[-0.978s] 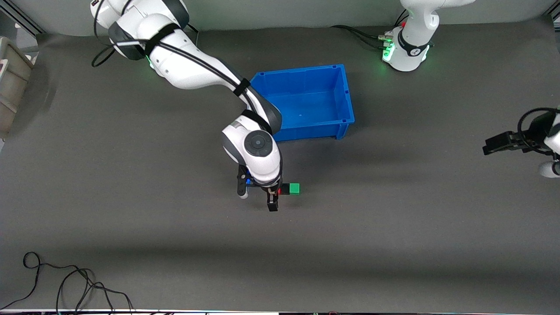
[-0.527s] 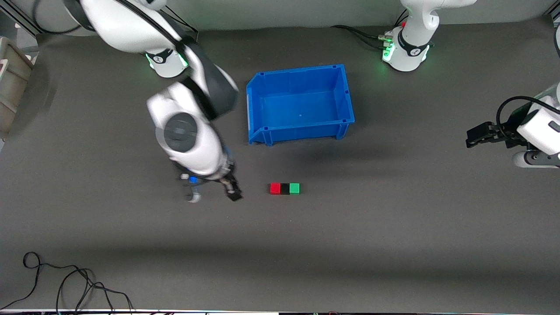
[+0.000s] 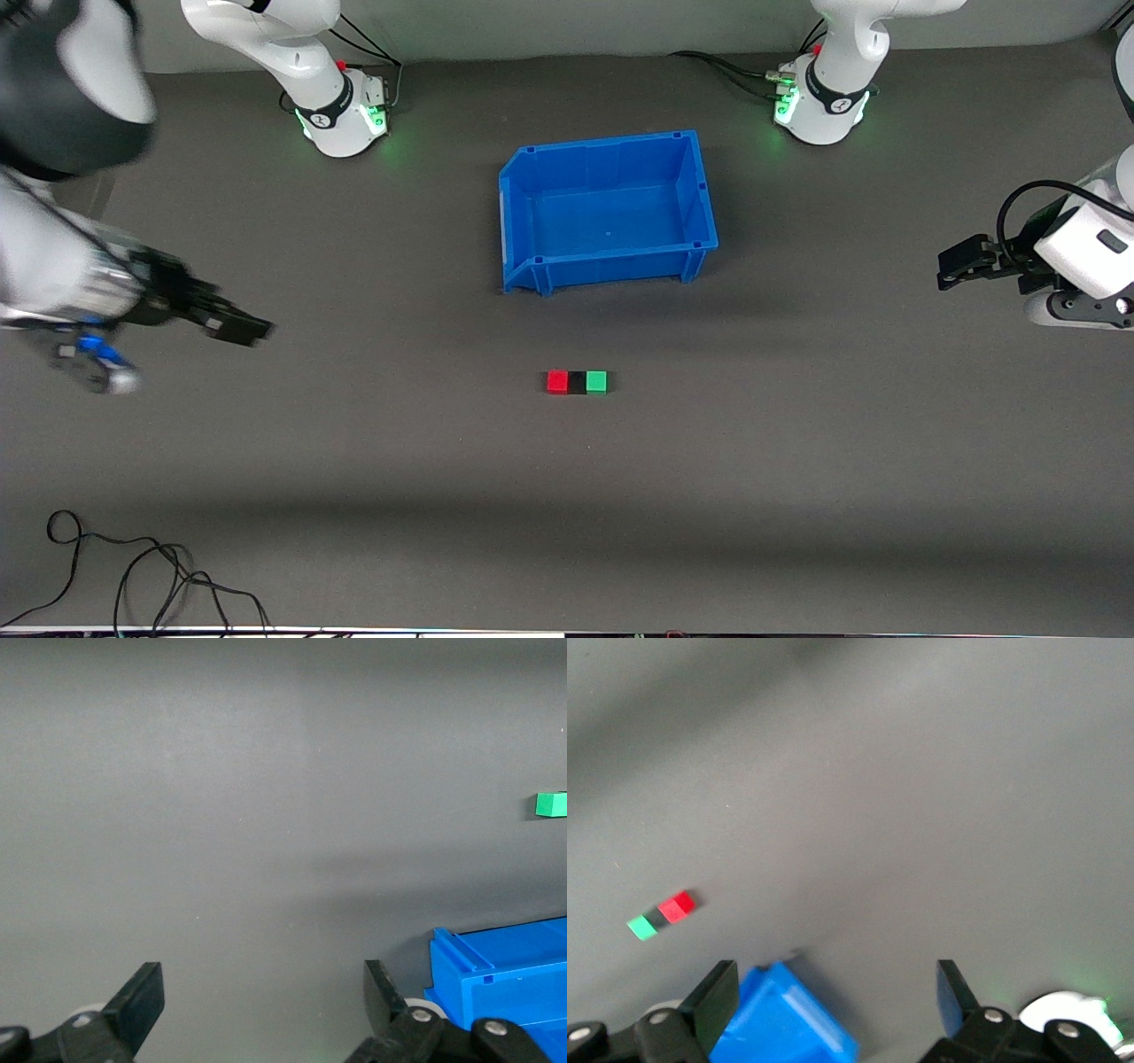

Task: Attach green and red cubes to black cube
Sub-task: 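Open the right gripper and withdraw it from the cubes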

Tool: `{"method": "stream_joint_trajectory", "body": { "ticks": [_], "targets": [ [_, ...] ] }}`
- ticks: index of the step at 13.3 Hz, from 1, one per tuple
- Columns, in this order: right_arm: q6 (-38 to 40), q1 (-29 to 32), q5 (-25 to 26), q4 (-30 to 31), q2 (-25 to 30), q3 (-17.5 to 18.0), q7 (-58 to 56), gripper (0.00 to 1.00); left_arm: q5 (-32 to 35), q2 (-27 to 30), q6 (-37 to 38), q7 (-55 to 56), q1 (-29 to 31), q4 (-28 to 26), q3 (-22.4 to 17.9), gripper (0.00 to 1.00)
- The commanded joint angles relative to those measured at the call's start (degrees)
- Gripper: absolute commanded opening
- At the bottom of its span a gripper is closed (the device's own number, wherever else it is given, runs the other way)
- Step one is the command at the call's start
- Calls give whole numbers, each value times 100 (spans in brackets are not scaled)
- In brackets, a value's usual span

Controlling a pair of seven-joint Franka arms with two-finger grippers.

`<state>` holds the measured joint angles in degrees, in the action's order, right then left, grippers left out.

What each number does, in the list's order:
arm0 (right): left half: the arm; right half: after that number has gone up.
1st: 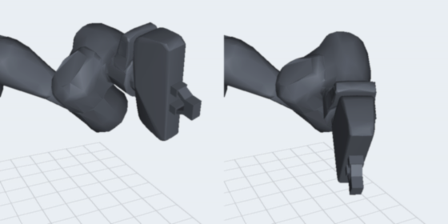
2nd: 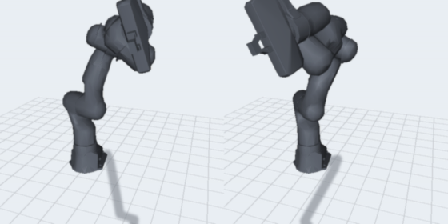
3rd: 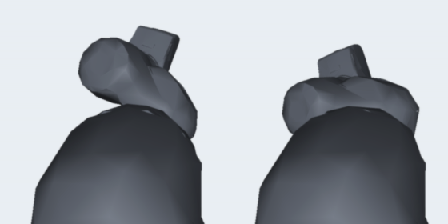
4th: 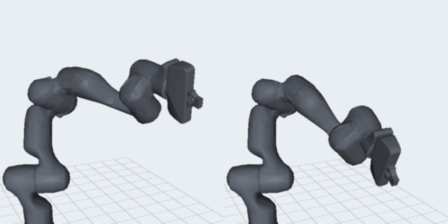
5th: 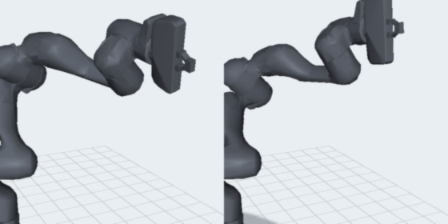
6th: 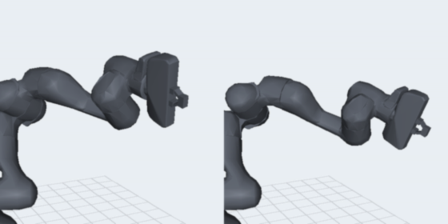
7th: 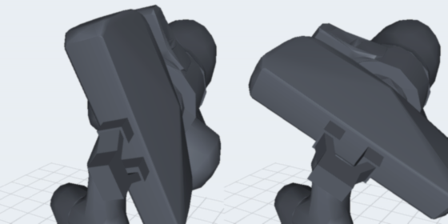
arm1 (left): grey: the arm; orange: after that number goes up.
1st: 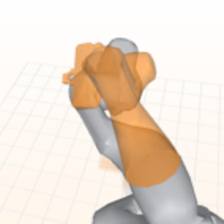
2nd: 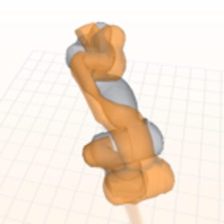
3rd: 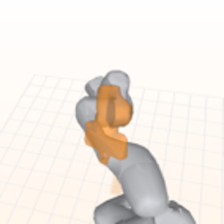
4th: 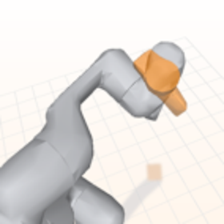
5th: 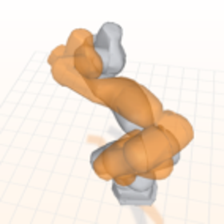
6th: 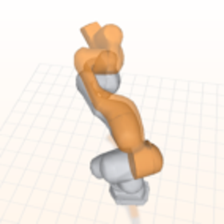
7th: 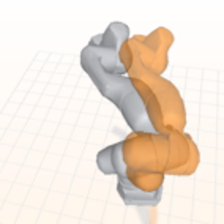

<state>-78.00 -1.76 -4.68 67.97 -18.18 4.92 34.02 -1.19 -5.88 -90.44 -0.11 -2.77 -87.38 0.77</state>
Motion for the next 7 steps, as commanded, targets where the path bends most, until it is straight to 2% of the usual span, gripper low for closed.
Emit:
{"method": "stream_joint_trajectory", "body": {
  "ticks": [1,3,4,7],
  "targets": [
    [-84,27,106,576,569,-446,-1752,98,84,245,-9,-121,-224,-174,-261,100],
    [-485,53,397,865,736,-588,-2800,98,84,315,26,-130,-224,-183,-261,100],
    [-775,18,406,1084,789,-745,-2874,98,101,342,44,-130,-233,-192,-261,100],
    [-1471,0,415,1805,1096,-764,-2901,98,251,386,113,-130,-250,-218,-235,100]
  ]
}}
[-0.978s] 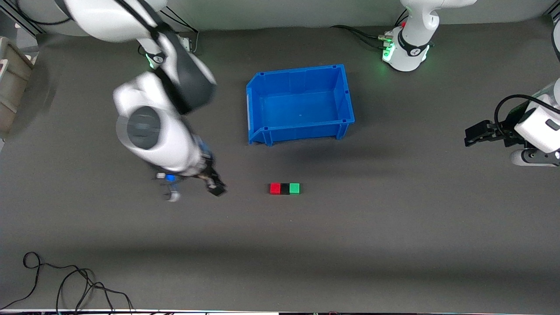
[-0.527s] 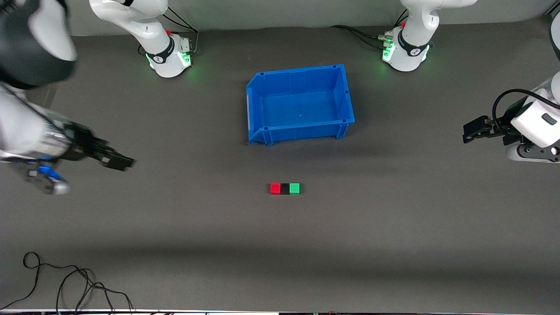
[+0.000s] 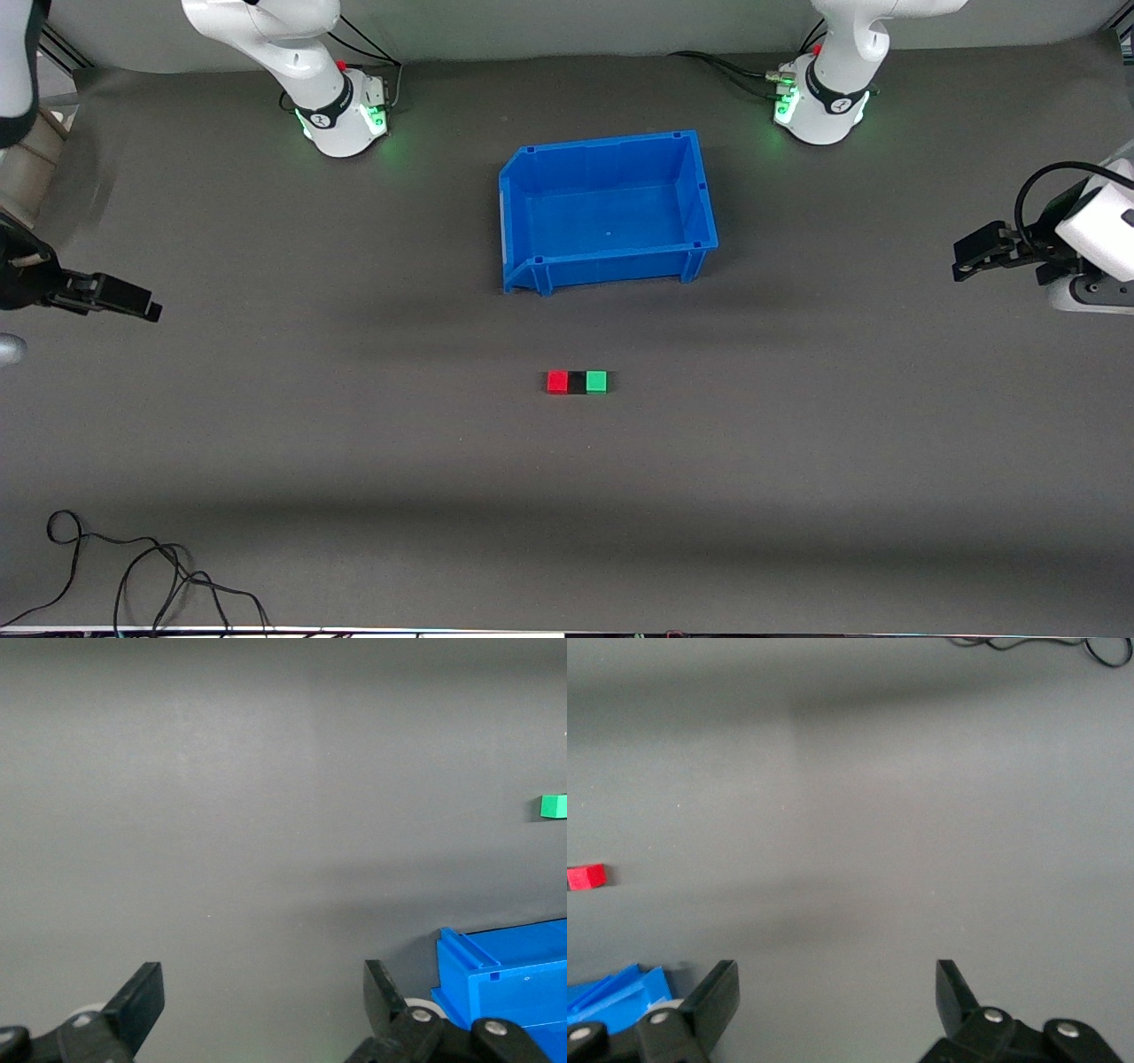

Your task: Attach green and red cubes to black cube

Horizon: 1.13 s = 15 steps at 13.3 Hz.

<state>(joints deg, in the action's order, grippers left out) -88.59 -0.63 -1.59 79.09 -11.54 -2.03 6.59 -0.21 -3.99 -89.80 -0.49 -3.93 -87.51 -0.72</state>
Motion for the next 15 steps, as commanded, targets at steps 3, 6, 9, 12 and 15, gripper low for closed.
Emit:
{"method": "stream_joint_trajectory", "body": {
  "ticks": [3,6,9,12,15],
  "targets": [
    [-719,-148,115,1290,765,-79,-491,98,232,179,77,-92,-134,-205,-86,100],
    [-1265,-148,115,2232,1355,-79,-501,98,223,144,164,-83,-126,-135,-86,100],
    [-1257,-139,107,2207,1356,-79,-483,98,162,74,209,-4,-108,-3,-86,100],
    [-1213,-130,115,2023,1268,-79,-431,98,144,74,191,-39,-134,15,-86,100],
    [-1187,-86,106,1707,1057,-44,-387,97,144,65,165,-48,-143,15,-86,100]
  ]
}}
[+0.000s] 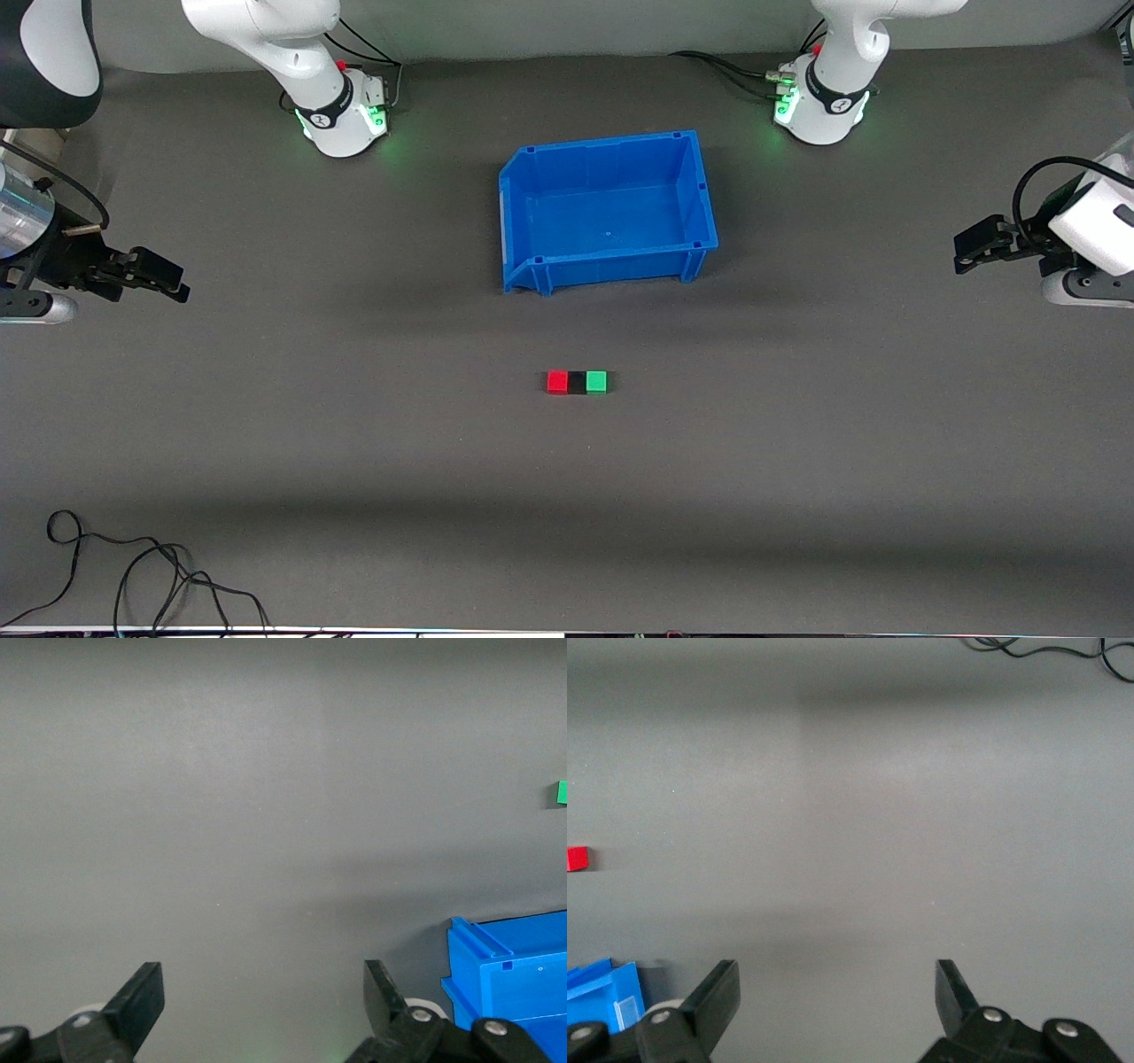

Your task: Attach green and red cubes to black cube

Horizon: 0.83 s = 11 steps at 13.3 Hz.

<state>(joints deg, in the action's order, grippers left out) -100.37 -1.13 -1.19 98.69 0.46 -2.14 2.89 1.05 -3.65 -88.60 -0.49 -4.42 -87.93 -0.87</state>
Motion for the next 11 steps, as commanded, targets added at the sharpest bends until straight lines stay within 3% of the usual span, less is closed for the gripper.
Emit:
{"method": "stream_joint_trajectory", "body": {
  "ticks": [1,11],
  "targets": [
    [61,-28,66,-280,-143,-23,-16,97,18,14,36,-48,-86,57,-71,100],
    [317,-89,66,-289,-152,29,-7,98,18,-4,27,-74,-103,109,-71,100]
  ]
}}
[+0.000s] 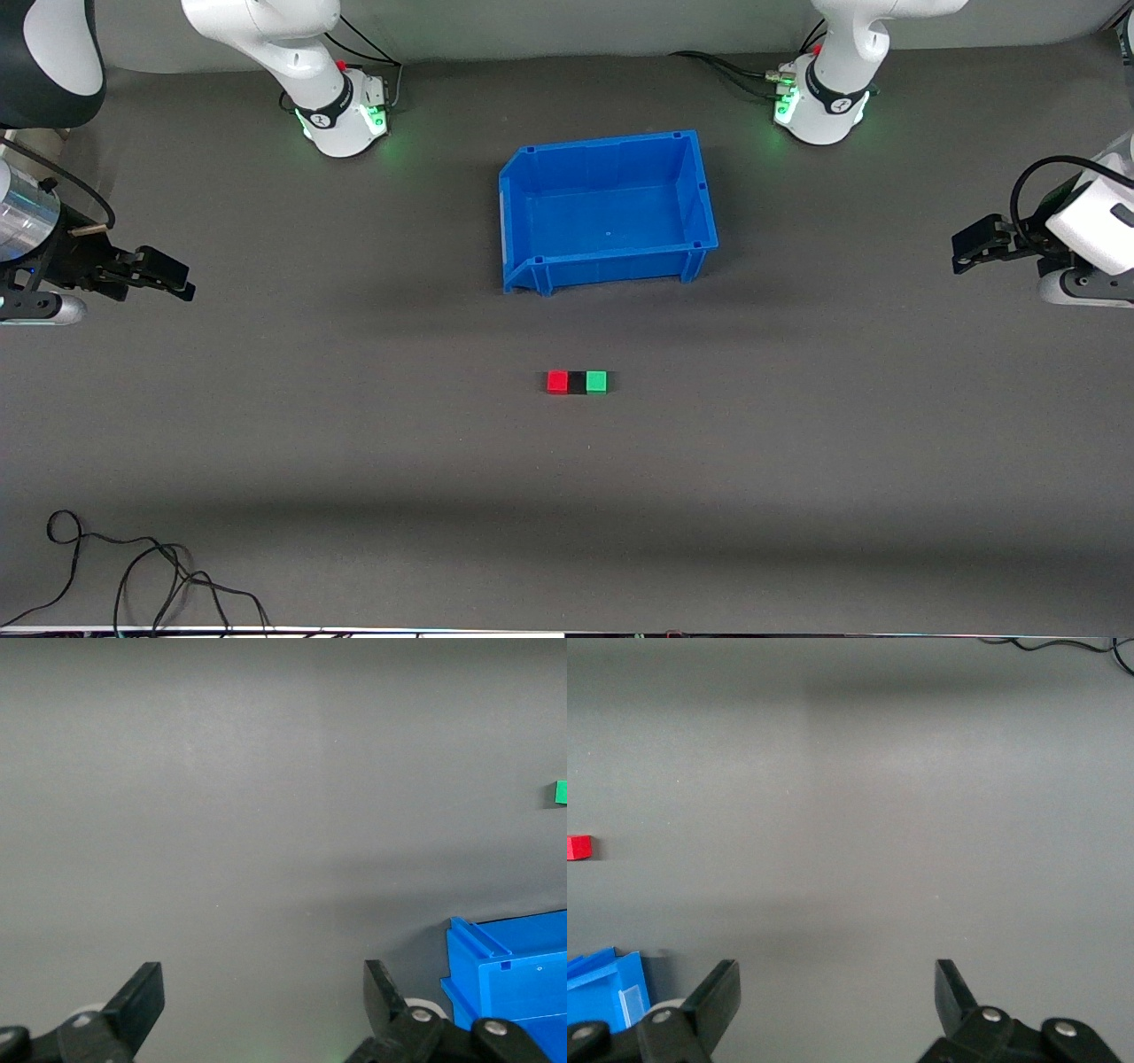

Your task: Attach green and red cubes to black cube

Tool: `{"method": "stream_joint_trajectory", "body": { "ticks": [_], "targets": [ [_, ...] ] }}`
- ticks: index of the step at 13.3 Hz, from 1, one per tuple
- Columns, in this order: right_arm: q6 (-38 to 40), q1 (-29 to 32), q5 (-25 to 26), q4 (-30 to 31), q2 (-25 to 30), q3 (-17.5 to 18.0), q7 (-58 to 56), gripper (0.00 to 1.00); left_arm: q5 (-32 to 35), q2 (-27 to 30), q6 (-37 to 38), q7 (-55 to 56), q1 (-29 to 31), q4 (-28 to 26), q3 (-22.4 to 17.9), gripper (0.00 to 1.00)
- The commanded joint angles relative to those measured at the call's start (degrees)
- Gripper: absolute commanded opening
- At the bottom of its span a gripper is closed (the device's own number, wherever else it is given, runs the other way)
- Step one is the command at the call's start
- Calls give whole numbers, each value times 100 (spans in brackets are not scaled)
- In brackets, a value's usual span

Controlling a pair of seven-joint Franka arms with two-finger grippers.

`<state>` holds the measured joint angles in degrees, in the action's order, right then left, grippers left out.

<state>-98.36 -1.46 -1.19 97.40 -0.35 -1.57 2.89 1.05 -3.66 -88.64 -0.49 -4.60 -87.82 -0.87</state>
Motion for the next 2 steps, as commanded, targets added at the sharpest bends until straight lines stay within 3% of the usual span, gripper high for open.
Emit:
{"method": "stream_joint_trajectory", "body": {
  "ticks": [1,2],
  "targets": [
    [115,-56,57,-160,-70,-28,-7,98,27,-3,31,-74,-93,99,-71,100],
    [115,-56,57,-160,-70,-28,-7,98,18,-3,31,-74,-94,108,-71,100]
  ]
}}
